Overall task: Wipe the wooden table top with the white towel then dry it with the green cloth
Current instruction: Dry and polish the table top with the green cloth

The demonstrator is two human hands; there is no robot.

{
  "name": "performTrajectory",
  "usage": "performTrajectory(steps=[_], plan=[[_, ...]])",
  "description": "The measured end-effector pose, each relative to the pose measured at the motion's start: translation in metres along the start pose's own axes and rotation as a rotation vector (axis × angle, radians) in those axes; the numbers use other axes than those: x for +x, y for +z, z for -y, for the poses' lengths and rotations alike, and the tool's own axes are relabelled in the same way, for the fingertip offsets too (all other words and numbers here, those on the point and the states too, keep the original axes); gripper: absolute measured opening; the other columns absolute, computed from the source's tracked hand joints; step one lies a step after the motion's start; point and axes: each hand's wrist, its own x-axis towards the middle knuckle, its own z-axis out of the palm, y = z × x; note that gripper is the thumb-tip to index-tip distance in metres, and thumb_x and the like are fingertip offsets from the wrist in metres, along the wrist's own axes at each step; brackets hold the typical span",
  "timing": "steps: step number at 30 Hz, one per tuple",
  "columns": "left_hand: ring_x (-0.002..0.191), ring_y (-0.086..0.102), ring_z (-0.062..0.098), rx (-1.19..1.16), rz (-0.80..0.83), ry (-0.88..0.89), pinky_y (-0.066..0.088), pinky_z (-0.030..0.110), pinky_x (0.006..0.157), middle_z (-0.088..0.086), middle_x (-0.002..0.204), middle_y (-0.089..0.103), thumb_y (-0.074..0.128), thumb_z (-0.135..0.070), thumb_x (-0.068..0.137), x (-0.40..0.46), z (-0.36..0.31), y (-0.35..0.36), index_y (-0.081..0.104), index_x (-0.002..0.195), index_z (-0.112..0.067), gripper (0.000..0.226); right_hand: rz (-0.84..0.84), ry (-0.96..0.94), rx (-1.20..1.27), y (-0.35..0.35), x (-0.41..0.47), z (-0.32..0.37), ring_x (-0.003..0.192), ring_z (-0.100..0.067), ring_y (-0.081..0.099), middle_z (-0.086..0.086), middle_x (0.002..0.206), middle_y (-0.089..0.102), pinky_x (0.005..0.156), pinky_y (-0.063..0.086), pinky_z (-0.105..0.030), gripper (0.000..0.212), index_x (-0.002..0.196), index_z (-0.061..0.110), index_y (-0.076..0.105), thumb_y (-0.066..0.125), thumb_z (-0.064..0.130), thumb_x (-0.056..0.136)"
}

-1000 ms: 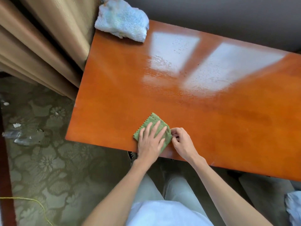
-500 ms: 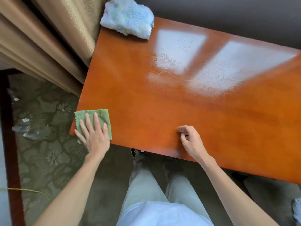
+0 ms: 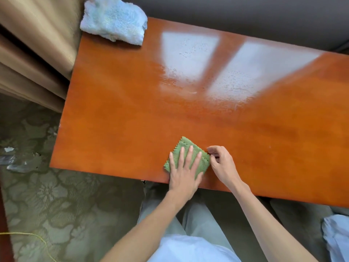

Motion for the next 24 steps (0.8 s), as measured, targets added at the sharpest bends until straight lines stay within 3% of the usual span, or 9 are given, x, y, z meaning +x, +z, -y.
performTrajectory(steps=[3,5,9,15,20,24], plan=[[0.153,0.007,0.034,0.033,0.008,0.027,0.011,0.066,0.116,0.008,0.167,0.005,0.036,-0.058,0.098,0.031,0.008,-0.014,0.01,0.158,-0.03,0.071,-0.015,0.02,0.018,-0.009,0.003,-0.008,0.097,-0.006,0.057,0.004,0.108,0.058,0.085,0.042,-0.009,0.029,0.112,0.017,0.062,0.049,0.001,0.092],[0.153,0.002,0.032,0.026,0.001,-0.012,0.004,0.065,0.118,0.006,0.167,0.002,0.029,-0.059,0.098,0.054,0.029,-0.027,0.007,0.158,-0.032,0.069,-0.017,0.036,0.026,-0.014,0.006,-0.012,0.097,-0.005,0.057,0.004,0.11,0.057,0.088,0.043,-0.014,0.029,0.115,0.018,0.061,0.048,0.002,0.094],[0.153,-0.004,0.031,-0.004,-0.049,-0.276,-0.009,0.061,0.117,0.004,0.167,-0.006,0.02,-0.059,0.098,0.082,0.097,-0.051,-0.001,0.157,-0.033,0.069,0.011,0.028,0.029,-0.021,0.01,-0.015,0.097,-0.001,0.056,0.005,0.11,0.058,0.087,0.042,-0.011,0.03,0.113,0.019,0.061,0.047,0.001,0.094],[0.151,0.007,0.038,-0.026,-0.112,-0.628,0.001,0.066,0.117,0.014,0.165,0.007,0.025,-0.053,0.101,0.03,0.197,-0.058,0.006,0.158,-0.025,0.066,0.029,0.016,0.034,-0.024,0.011,-0.021,0.097,0.0,0.057,0.006,0.111,0.059,0.088,0.043,-0.011,0.028,0.113,0.02,0.062,0.049,0.002,0.095],[0.148,0.013,0.043,-0.092,-0.178,-0.67,0.006,0.067,0.117,0.032,0.156,0.021,0.023,-0.044,0.099,-0.025,0.17,-0.03,0.019,0.155,-0.003,0.07,0.025,-0.002,0.048,-0.029,0.012,-0.027,0.097,-0.001,0.057,0.006,0.109,0.059,0.085,0.042,-0.008,0.028,0.111,0.019,0.062,0.049,0.001,0.095],[0.15,0.012,0.043,-0.14,-0.168,-0.55,0.008,0.067,0.117,0.028,0.16,0.017,0.029,-0.04,0.099,-0.035,0.093,-0.007,0.021,0.154,0.001,0.069,0.018,-0.013,0.066,-0.036,0.014,-0.031,0.097,-0.005,0.057,0.005,0.109,0.059,0.089,0.045,-0.014,0.029,0.111,0.017,0.064,0.049,0.0,0.094]])
